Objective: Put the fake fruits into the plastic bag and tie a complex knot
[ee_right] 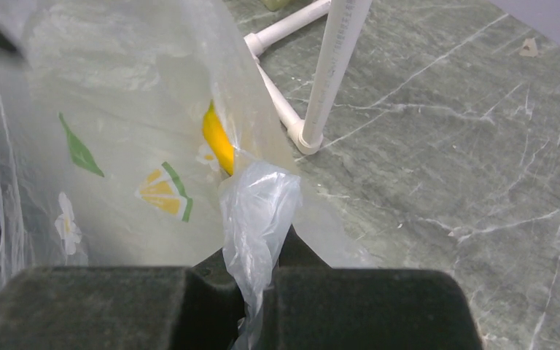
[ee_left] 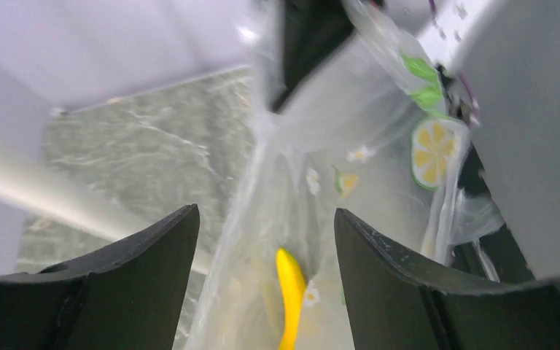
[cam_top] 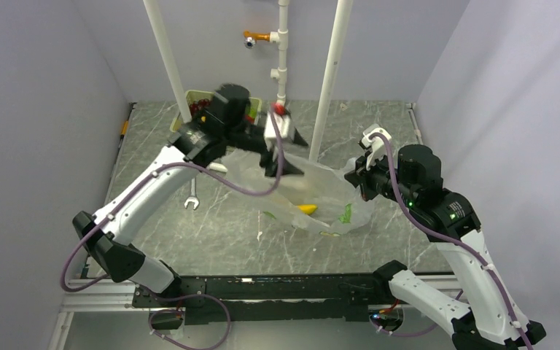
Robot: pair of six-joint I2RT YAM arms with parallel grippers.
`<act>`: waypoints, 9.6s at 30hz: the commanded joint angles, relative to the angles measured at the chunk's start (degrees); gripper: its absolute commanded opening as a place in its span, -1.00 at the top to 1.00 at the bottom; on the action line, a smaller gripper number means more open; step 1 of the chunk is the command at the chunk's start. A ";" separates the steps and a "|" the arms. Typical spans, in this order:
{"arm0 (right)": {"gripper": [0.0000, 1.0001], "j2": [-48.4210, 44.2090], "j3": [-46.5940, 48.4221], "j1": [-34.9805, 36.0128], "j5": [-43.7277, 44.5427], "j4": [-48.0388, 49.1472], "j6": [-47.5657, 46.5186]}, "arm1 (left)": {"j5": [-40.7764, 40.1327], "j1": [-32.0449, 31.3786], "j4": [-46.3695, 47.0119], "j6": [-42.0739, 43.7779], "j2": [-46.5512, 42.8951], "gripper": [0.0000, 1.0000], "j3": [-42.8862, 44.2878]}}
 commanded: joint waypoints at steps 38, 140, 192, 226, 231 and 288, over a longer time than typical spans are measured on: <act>1.00 2.15 1.64 -0.76 3.64 -2.33 -4.85 | -64.66 22.96 23.40 -6.89 50.32 -0.65 31.66; 1.00 -5.02 -4.54 -3.14 -5.27 5.53 -6.37 | -15.70 -11.26 3.53 34.90 15.64 -0.12 -4.74; 1.00 -1.08 -4.84 -3.08 2.34 0.80 -6.21 | -57.49 24.68 11.62 -41.43 41.37 -0.62 23.00; 1.00 1.50 -3.24 -3.26 2.82 1.11 -7.53 | -46.57 28.83 19.66 -45.69 38.24 -0.10 13.85; 1.00 0.64 -4.18 -3.25 2.72 2.19 -7.62 | -44.29 28.41 24.13 -42.95 31.69 -0.05 10.99; 1.00 -6.95 -11.37 -3.37 -1.12 10.80 0.53 | -7.98 -9.84 17.89 12.28 5.28 -0.99 -6.67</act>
